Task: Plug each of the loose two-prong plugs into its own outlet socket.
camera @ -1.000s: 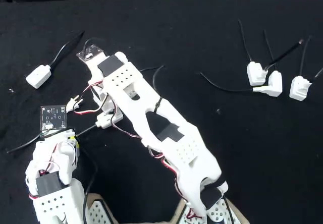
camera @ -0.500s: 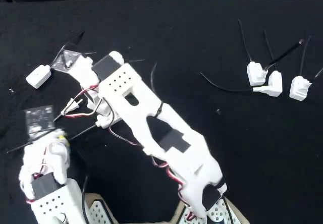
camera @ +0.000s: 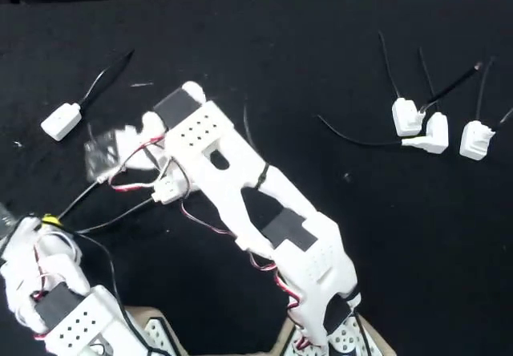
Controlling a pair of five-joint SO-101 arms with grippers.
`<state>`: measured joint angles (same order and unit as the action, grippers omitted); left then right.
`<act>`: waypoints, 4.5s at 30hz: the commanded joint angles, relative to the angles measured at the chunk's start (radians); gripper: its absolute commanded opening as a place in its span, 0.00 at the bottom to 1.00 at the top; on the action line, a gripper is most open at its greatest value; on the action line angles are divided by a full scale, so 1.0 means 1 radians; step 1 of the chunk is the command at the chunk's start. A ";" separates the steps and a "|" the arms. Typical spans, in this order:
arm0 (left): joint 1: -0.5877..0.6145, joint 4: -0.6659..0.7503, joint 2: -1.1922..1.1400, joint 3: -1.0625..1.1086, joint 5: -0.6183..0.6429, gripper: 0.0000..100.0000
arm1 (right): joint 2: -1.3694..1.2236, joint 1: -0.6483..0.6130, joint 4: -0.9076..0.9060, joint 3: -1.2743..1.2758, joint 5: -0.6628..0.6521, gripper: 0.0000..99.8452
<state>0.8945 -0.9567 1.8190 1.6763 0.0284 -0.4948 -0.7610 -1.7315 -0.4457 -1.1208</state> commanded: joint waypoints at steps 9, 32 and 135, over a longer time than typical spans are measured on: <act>0.035 0.043 0.008 0.001 0.049 0.17 | 0.064 -0.097 0.313 0.225 -0.020 0.37; -0.019 0.044 0.008 0.019 0.043 0.17 | 0.423 0.540 0.377 0.380 0.680 0.01; -0.202 -0.183 0.005 -0.490 -0.221 0.17 | 0.984 0.256 1.424 1.600 1.068 0.30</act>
<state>0.7165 -1.1285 1.8297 1.2574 -0.1726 0.4457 -0.5247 -0.3322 1.1592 -0.0422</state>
